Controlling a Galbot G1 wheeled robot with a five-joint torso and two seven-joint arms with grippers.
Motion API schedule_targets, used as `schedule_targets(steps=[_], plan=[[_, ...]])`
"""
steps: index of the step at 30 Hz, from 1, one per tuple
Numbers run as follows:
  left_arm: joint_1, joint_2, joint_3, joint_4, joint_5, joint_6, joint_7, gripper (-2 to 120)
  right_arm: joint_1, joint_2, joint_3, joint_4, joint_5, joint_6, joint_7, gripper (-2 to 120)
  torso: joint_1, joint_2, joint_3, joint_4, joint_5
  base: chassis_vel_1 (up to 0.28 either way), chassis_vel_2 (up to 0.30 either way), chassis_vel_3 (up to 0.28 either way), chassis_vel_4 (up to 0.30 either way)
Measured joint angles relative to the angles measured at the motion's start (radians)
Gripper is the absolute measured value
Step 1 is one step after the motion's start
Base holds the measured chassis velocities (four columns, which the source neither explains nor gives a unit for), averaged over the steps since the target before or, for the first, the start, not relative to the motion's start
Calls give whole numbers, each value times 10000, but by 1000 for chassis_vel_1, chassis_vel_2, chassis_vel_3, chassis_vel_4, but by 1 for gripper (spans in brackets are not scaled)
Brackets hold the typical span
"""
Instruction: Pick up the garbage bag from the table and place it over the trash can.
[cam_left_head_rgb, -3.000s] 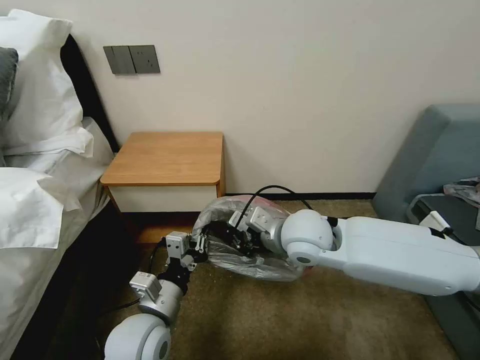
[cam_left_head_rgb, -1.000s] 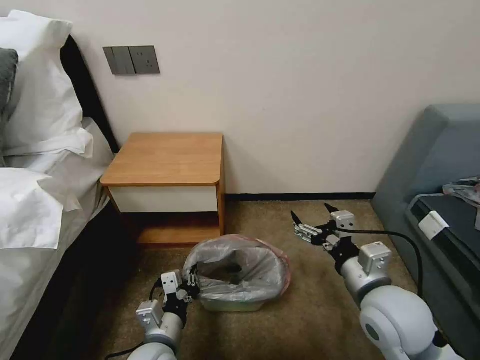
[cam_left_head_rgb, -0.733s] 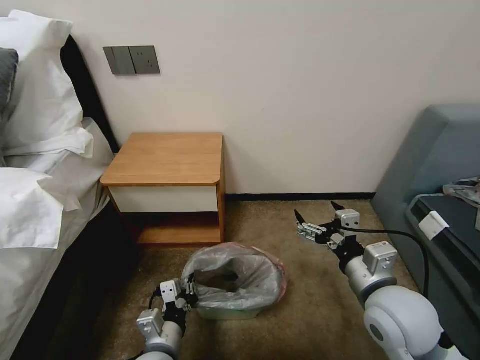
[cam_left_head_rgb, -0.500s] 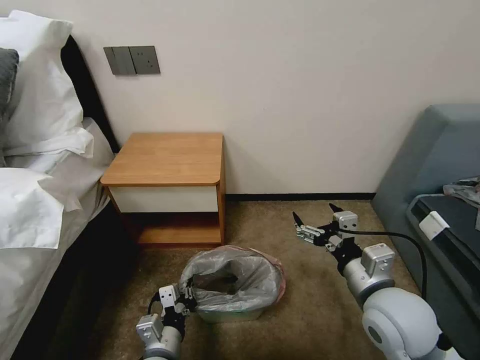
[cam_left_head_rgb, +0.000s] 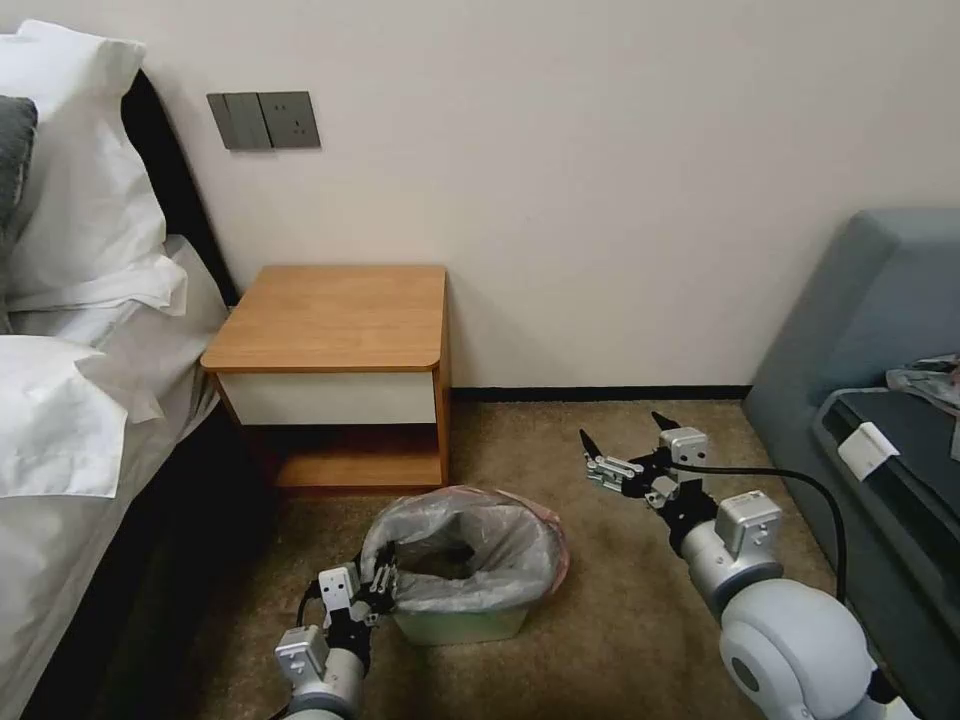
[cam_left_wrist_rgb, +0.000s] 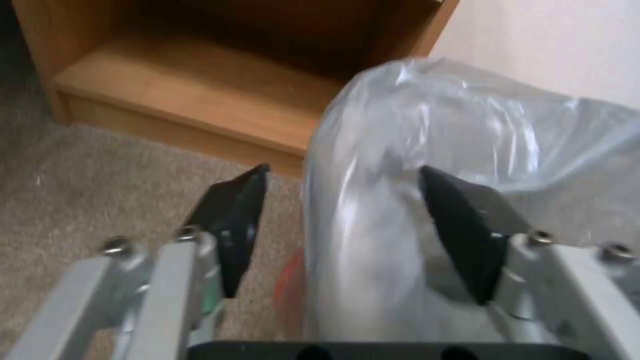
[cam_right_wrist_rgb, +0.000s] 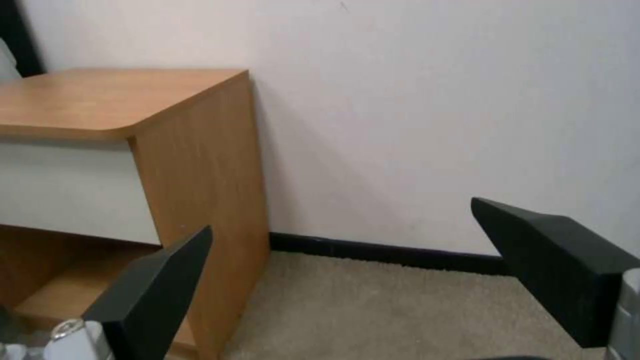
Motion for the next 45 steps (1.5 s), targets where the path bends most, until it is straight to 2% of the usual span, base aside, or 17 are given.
schedule_targets(steps=[4,6,11,12,17,18,20,21,22,24,25,27,28,29,32,39,45], plan=[[-3,0,-6,-76,78,0,-8,78,-46,3,0,22,-9,0,9,100,0,0,0,0,0,0,0,0,0],[5,0,-27,-127,196,-40,-25,90,-92,8,24,46,-7,0,23,100,0,0,0,0,0,0,0,0,0],[52,8,-114,-221,777,-486,-33,99,-330,126,153,45,35,258,21,100,0,0,0,0,0,0,0,0,0],[52,8,-114,-221,777,-486,-33,99,-330,126,153,45,35,258,21,100,0,0,0,0,0,0,0,0,0],[164,41,-330,-469,1935,-1604,-282,100,-1160,773,700,-155,-579,1360,-233,100,0,0,0,0,2,0,0,0,0],[164,41,-330,-469,1935,-1604,-282,100,-1160,773,700,-155,-579,1360,-233,100,0,0,0,0,2,0,0,0,0],[280,71,-442,-670,2397,-2152,-281,100,-1863,1323,904,-265,-1227,2365,-321,100,0,0,0,-1,-1,0,0,0,0],[280,71,-442,-670,2397,-2152,-281,100,-1863,1323,904,-265,-1227,2365,-321,100,0,0,0,-1,-1,0,0,0,0],[351,96,-490,-775,2503,-2296,-222,100,-2122,1566,979,-318,-1487,2799,-376,100,0,0,-1,-2,1,0,0,0,0],[573,120,-616,-1032,2676,-2607,161,100,-2716,2076,1175,-472,-1962,3782,-635,100,0,0,-1,-1,2,0,0,0,0],[573,120,-616,-1032,2676,-2607,161,100,-2716,2076,1175,-472,-1962,3782,-635,100,0,0,-1,-1,2,0,0,0,0],[911,23,-746,-1320,2856,-2931,875,100,-3264,2653,1439,-752,-2366,5045,-1140,100,-1,0,-2,0,-1,0,0,0,0],[911,23,-746,-1320,2856,-2931,875,100,-3264,2653,1439,-752,-2366,5045,-1140,100,-1,0,-2,0,-1,0,0,0,0],[1081,-40,-931,-1450,2909,-3099,1126,100,-3514,2906,1573,-889,-2531,5512,-1369,100,0,0,-2,0,0,0,0,0,0],[1526,-154,-1564,-1832,2915,-3425,1299,100,-4045,3421,1866,-1108,-2677,6370,-1695,100,0,0,-2,0,1,0,0,0,0],[2009,-628,-2038,-2217,2905,-3630,1530,100,-4559,3551,1961,-1313,-2645,7295,-1543,100,-1,1,-2,0,1,0,0,0,0],[2044,-676,-2038,-2245,2908,-3567,1570,100,-4594,3503,1927,-1323,-2720,7371,-1336,100,-1,0,-1,0,0,0,0,0,0]])
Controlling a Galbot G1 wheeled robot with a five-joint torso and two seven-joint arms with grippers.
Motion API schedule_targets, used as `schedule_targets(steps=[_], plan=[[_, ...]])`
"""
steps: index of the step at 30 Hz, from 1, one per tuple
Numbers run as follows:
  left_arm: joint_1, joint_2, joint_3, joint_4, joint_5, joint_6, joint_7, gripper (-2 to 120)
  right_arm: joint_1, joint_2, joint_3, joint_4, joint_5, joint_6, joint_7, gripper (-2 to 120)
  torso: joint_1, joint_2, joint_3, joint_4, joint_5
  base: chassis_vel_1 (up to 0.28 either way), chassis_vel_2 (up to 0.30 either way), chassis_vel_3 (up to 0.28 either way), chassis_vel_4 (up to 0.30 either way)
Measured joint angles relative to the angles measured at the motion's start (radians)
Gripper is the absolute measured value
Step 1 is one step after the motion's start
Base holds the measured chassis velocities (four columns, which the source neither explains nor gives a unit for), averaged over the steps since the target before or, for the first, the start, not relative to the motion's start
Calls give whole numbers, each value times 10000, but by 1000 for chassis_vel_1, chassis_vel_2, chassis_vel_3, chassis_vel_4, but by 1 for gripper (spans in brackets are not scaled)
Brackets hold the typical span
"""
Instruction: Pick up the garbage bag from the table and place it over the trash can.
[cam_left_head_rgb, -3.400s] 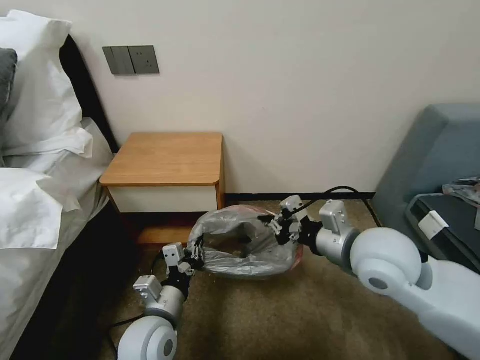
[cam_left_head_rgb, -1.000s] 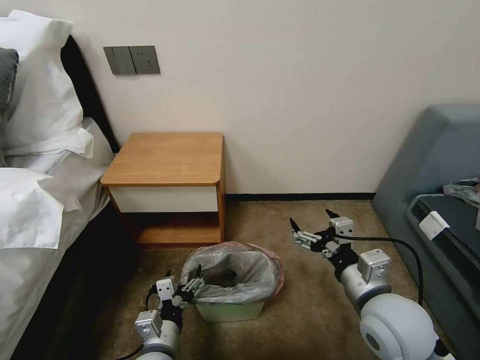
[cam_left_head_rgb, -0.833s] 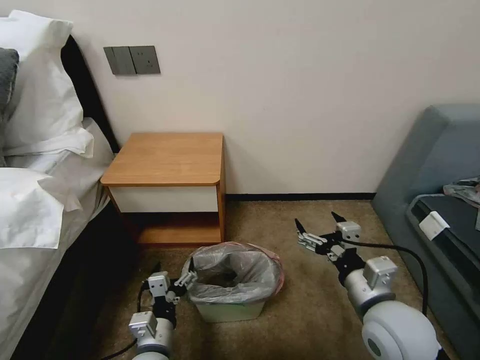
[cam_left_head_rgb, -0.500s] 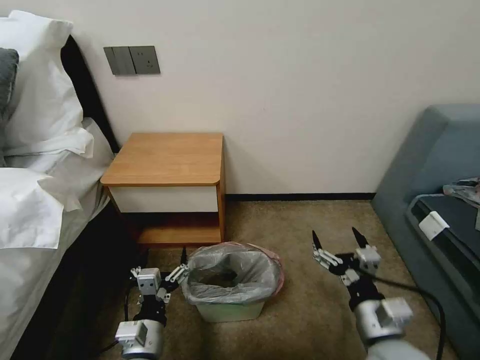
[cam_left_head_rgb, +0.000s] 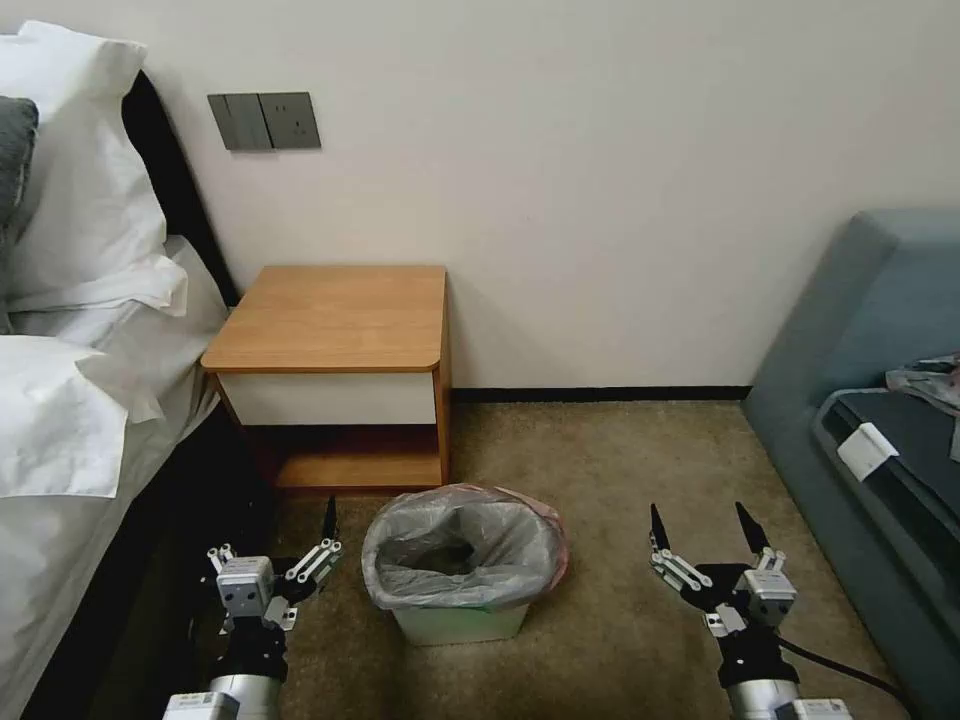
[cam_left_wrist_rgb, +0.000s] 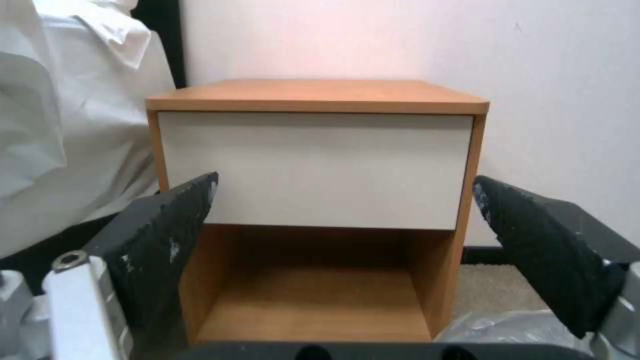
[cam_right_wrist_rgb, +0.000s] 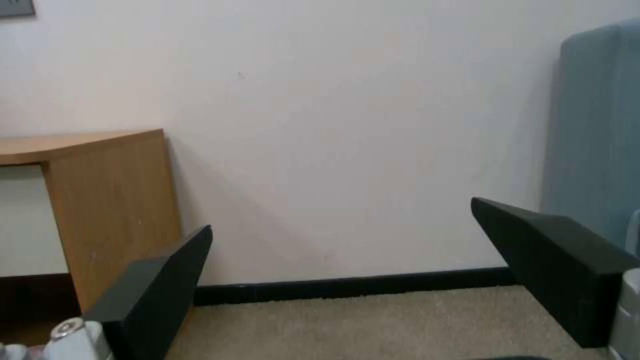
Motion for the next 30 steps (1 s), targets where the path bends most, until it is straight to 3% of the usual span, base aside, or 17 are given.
schedule_targets(steps=[30], plan=[[-30,14,36,24,-26,56,-20,100,45,-41,-29,11,17,-94,36,100,0,0,1,0,0,0,0,0,0]])
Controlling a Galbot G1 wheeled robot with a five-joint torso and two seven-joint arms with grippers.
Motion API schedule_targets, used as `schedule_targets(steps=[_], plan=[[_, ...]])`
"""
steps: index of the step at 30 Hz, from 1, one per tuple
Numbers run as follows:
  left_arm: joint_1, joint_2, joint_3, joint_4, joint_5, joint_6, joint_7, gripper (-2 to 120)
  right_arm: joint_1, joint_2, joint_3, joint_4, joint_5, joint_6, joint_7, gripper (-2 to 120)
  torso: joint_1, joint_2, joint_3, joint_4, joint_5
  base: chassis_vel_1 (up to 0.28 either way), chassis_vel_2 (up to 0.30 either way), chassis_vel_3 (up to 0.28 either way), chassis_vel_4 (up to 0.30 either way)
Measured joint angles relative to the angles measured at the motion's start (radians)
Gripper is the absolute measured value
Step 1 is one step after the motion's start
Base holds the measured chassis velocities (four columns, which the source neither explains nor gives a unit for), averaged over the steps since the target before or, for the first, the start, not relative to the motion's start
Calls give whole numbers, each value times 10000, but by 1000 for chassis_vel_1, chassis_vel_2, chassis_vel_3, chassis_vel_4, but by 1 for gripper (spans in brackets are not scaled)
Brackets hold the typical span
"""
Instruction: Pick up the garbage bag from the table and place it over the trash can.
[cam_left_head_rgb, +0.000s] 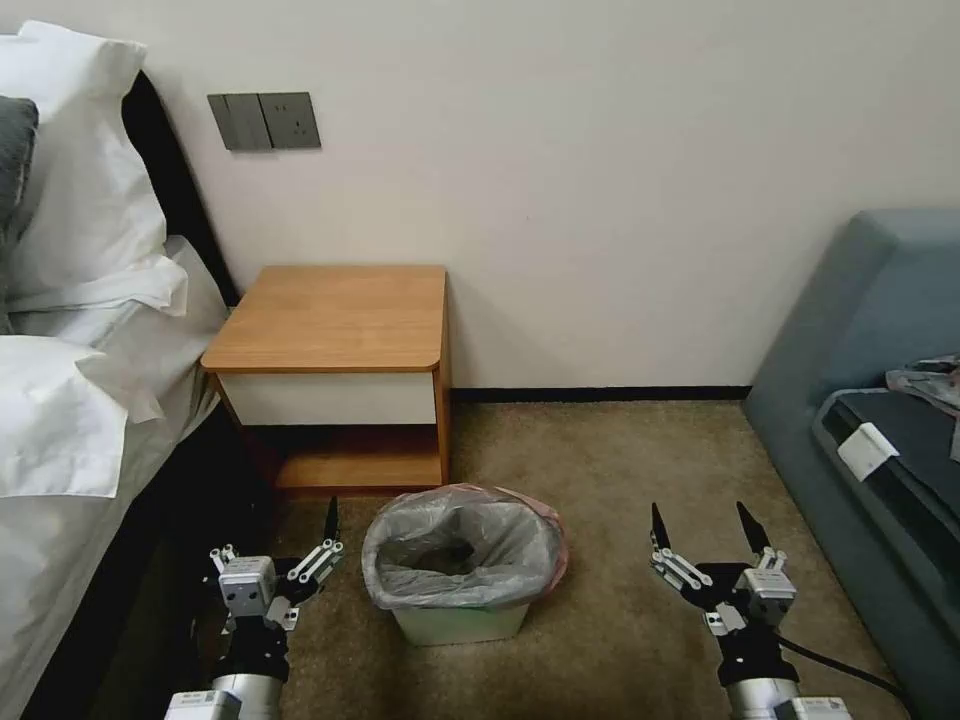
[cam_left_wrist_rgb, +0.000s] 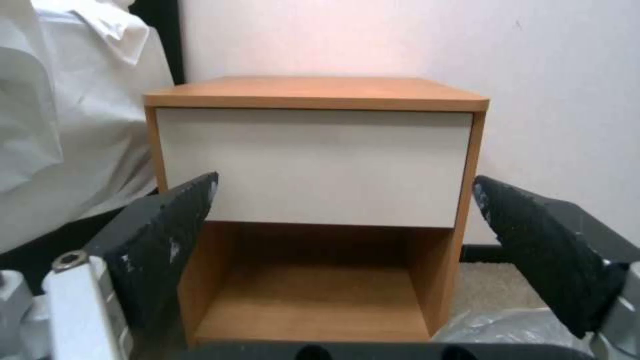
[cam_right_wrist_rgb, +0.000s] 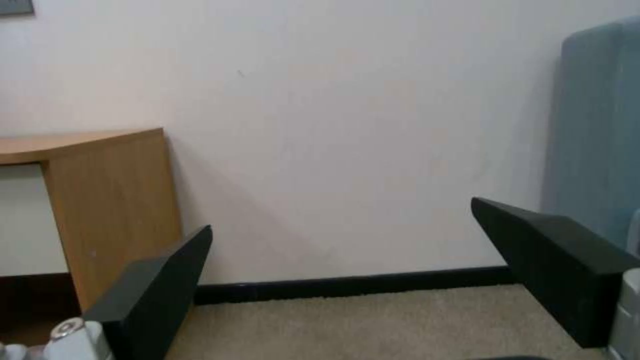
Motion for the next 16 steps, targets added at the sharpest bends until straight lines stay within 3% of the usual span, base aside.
schedule_targets(steps=[16], plan=[[0,2,3,8,-6,3,-7,100,4,-2,-2,10,9,-12,1,100,0,0,0,0,0,0,0,0,0]])
